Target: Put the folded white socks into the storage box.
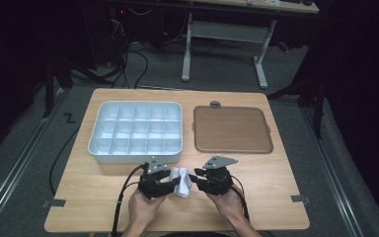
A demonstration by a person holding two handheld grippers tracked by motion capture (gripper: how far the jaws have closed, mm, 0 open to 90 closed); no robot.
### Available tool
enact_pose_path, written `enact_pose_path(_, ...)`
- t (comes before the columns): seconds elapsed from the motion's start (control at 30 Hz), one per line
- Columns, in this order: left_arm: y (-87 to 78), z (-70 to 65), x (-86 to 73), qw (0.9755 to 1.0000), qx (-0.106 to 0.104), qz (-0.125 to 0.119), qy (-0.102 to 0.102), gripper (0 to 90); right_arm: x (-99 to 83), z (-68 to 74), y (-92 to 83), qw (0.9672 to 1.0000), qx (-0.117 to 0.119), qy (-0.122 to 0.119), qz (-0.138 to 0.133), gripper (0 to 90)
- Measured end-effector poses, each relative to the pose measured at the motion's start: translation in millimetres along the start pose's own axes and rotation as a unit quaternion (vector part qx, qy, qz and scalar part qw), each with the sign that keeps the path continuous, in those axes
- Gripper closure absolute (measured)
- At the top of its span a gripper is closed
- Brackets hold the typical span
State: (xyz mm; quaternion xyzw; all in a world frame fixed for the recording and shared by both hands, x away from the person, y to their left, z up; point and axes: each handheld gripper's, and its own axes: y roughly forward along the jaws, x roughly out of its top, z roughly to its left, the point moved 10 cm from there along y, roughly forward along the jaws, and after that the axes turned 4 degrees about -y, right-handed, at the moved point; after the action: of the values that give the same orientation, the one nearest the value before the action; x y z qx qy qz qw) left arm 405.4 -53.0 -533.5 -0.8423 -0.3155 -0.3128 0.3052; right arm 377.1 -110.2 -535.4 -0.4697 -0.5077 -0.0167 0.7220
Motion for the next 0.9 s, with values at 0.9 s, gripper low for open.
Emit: enact_pose_path(0.9, 26.7, 6.5, -9.3, 0.9989, 0.035, 0.028, 0.015, 57.0, -12.3, -21.1, 35.8, 0.9987, -0.014, 0.015, 0.046, 78.4)
